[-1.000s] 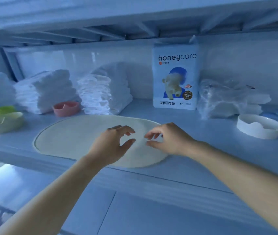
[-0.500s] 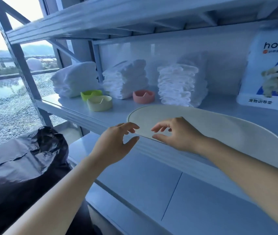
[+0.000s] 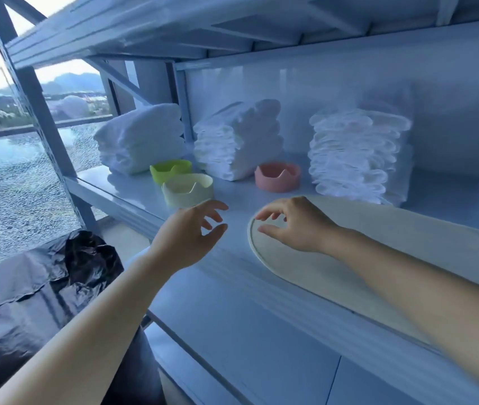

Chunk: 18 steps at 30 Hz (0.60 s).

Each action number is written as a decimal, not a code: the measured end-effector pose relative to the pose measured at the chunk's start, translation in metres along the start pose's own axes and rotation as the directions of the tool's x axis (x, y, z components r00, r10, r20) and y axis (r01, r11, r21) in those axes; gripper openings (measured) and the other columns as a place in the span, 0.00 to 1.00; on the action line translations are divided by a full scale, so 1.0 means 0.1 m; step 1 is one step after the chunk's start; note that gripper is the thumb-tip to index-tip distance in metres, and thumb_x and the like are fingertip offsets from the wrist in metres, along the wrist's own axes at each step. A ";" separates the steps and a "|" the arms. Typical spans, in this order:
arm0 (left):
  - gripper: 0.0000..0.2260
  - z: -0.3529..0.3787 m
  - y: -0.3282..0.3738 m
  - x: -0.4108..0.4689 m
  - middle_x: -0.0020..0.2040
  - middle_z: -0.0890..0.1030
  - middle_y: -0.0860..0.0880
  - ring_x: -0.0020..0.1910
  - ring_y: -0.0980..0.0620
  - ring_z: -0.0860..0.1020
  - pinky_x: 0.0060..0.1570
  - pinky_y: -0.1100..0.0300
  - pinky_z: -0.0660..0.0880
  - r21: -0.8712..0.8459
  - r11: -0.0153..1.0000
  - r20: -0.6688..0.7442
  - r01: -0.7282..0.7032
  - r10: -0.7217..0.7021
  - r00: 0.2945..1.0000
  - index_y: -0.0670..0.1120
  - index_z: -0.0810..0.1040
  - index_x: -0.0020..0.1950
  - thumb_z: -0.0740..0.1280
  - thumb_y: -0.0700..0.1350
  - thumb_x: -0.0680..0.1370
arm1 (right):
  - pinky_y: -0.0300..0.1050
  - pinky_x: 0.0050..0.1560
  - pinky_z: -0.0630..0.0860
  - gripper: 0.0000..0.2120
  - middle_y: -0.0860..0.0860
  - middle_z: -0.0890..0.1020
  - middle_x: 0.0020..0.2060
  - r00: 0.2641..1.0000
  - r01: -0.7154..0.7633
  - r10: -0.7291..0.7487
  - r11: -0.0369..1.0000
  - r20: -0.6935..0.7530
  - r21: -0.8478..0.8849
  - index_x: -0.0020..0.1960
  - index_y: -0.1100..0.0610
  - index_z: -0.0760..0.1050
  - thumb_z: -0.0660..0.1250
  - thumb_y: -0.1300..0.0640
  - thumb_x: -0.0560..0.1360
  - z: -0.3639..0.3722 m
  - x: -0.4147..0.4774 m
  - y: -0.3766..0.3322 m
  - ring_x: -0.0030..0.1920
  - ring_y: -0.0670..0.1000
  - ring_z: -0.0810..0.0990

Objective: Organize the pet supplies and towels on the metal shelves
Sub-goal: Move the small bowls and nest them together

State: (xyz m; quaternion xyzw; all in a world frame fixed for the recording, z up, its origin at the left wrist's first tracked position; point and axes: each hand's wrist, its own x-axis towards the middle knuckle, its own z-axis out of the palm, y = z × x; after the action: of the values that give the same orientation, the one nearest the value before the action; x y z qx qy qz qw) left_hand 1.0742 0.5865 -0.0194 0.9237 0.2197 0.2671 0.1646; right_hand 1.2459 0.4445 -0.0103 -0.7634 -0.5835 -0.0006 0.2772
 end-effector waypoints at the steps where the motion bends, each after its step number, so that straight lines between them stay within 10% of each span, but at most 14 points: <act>1: 0.12 0.03 -0.05 0.10 0.47 0.78 0.61 0.44 0.61 0.77 0.45 0.59 0.76 0.016 1.000 -0.007 -0.008 0.009 1.000 0.57 0.74 0.59 0.66 0.50 0.75 | 0.38 0.49 0.70 0.10 0.42 0.82 0.50 1.000 0.002 -0.002 1.000 -0.009 -0.008 0.53 0.49 0.80 0.69 0.50 0.73 0.00 0.09 0.07 0.47 0.42 0.75; 8: 0.12 0.09 -0.41 0.55 0.58 0.78 0.59 0.54 0.53 0.76 0.36 0.63 0.63 0.256 0.967 -0.104 -0.019 0.047 0.993 0.55 0.76 0.60 0.64 0.49 0.76 | 0.41 0.61 0.70 0.13 0.47 0.77 0.57 0.996 0.025 -0.031 0.997 -0.089 -0.067 0.56 0.51 0.79 0.71 0.53 0.71 0.05 0.69 0.48 0.58 0.48 0.74; 18: 0.23 0.05 -0.98 1.03 0.62 0.76 0.53 0.62 0.49 0.72 0.52 0.57 0.68 0.320 0.947 -0.085 0.023 0.005 0.996 0.51 0.68 0.68 0.67 0.52 0.75 | 0.49 0.66 0.66 0.28 0.51 0.68 0.68 0.975 -0.190 0.124 0.894 -0.184 -0.406 0.70 0.54 0.66 0.68 0.50 0.72 0.10 1.28 0.73 0.68 0.55 0.66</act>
State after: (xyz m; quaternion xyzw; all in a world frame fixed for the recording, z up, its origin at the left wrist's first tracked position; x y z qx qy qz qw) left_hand 1.1239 0.7193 -0.0216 0.9251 0.2712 0.2658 0.0040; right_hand 1.3488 0.5511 -0.0083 -0.8474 -0.4828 -0.1629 0.1491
